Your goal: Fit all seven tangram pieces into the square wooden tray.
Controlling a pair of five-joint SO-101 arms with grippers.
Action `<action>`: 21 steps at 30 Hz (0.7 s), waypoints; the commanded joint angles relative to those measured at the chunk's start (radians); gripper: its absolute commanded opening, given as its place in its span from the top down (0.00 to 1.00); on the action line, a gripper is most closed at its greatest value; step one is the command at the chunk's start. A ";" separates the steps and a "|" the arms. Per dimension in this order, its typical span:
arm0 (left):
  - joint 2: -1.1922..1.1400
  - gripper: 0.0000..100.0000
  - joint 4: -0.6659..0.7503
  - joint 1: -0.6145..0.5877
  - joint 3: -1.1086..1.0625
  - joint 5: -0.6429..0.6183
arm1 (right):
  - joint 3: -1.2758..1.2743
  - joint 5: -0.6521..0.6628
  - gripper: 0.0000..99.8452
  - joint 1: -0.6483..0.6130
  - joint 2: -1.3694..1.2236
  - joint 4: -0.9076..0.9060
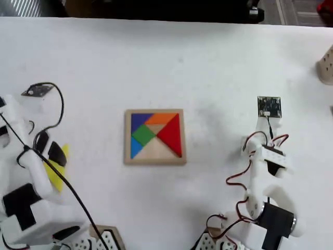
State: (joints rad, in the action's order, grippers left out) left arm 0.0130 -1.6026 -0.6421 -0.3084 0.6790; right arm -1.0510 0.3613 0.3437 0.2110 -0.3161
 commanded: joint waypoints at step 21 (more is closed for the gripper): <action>0.124 0.68 0.255 -0.059 -0.144 0.155 | 0.003 0.005 0.98 0.007 0.008 0.012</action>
State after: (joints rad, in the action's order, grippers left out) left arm 0.0806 -1.4538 -0.6529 -0.4496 0.8938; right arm -1.0510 0.3613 0.3452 0.2110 -0.3161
